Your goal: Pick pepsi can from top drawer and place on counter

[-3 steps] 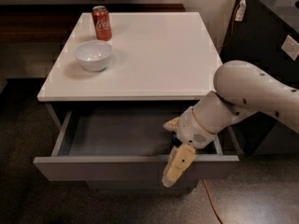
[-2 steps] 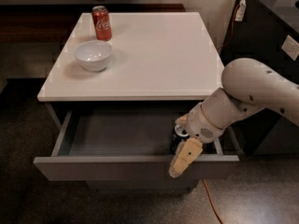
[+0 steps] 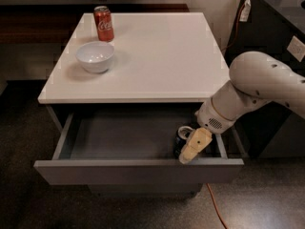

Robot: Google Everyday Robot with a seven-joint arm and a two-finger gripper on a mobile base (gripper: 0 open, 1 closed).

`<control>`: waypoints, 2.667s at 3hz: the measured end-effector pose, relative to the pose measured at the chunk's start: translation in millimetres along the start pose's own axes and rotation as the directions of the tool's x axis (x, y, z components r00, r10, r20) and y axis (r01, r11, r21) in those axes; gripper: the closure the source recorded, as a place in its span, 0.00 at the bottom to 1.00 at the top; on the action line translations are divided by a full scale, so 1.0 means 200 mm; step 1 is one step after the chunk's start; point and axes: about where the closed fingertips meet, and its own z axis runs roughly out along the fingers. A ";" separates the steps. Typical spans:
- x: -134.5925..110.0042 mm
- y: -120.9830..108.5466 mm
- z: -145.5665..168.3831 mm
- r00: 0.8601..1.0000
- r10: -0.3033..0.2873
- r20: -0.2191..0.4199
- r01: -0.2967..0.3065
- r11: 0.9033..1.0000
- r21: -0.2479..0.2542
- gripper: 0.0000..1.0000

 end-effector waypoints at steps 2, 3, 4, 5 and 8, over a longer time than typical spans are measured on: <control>0.02 -0.16 0.14 0.995 0.094 -0.038 -0.092 0.994 0.055 0.00; -0.03 -0.17 0.20 0.994 0.099 -0.054 -0.094 0.991 0.098 0.00; -0.05 -0.16 0.24 0.994 0.081 -0.079 -0.071 0.990 0.124 0.00; -0.02 -0.15 0.27 0.991 0.081 -0.102 -0.067 0.989 0.134 0.00; 0.05 -0.16 0.29 0.988 0.116 -0.106 -0.103 0.987 0.124 0.53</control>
Offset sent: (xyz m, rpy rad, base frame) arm 0.0414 -0.0062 -0.0444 -0.0461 0.0252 -0.1480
